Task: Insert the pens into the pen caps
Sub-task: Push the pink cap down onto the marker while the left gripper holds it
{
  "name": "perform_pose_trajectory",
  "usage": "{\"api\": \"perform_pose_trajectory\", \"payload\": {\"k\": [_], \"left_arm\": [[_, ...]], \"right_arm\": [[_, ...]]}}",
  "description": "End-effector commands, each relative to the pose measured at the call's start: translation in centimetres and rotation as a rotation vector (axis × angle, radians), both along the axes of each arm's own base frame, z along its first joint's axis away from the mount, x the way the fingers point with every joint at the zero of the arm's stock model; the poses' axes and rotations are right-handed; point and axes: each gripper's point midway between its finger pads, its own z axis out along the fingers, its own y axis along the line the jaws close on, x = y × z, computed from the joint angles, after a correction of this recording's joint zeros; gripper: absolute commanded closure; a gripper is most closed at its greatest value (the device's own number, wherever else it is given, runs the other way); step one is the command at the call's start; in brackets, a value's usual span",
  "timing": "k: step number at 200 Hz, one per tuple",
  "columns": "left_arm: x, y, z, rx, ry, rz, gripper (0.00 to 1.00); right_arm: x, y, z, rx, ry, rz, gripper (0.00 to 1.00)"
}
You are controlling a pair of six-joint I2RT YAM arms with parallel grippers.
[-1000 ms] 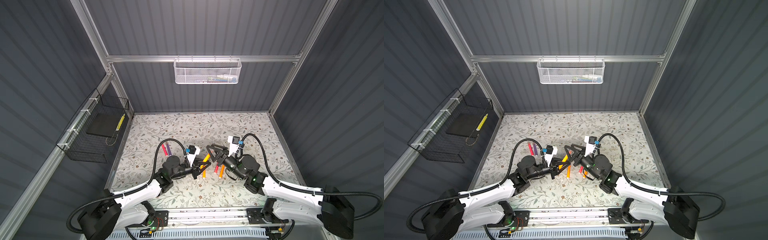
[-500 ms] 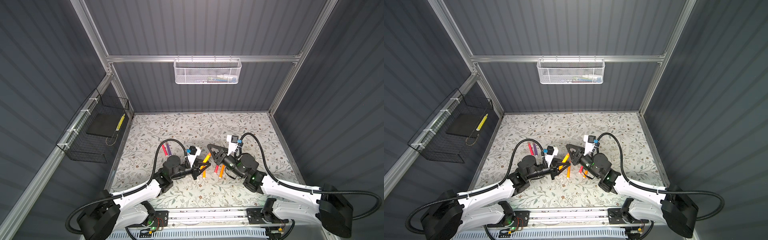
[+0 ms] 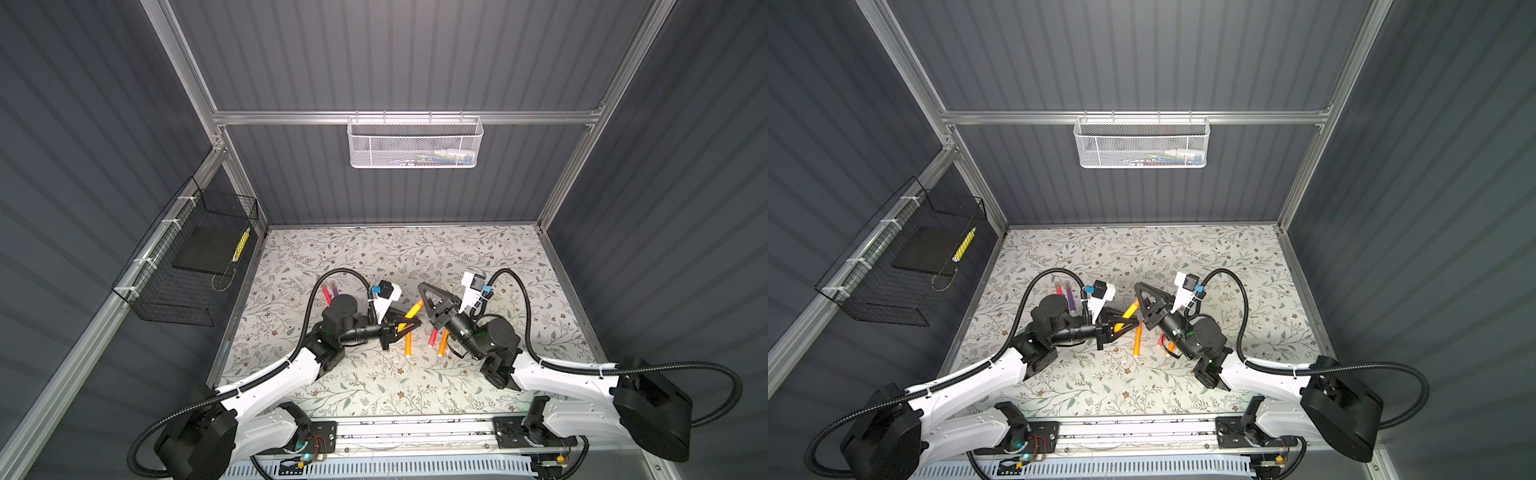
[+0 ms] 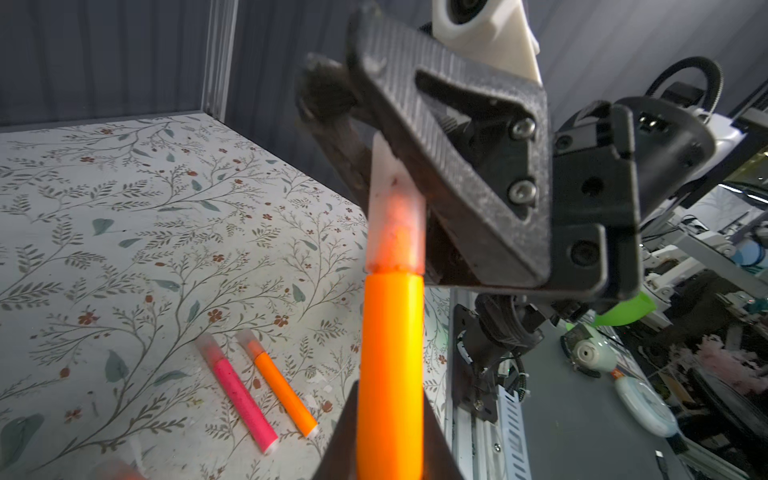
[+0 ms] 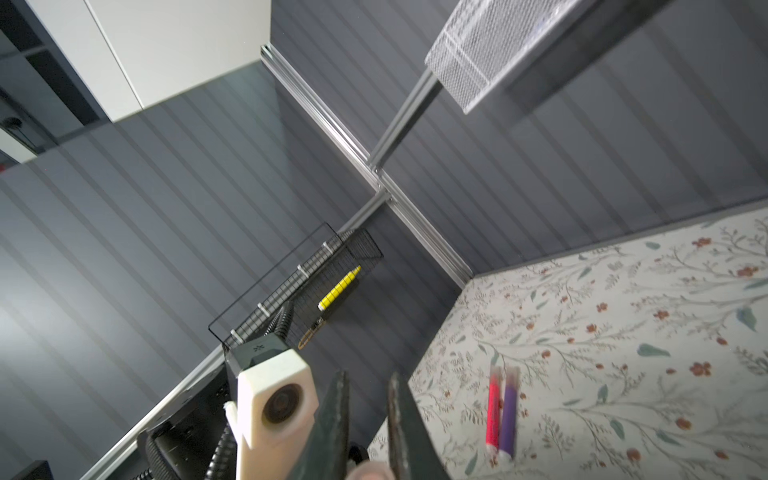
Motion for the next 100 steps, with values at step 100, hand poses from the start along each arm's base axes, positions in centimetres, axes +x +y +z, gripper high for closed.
{"api": "perform_pose_trajectory", "payload": {"k": [100], "left_arm": [[8.5, 1.6, 15.1, -0.137, -0.261, 0.320, 1.00]], "right_arm": [[-9.4, 9.9, -10.4, -0.377, 0.048, 0.421, 1.00]]}}
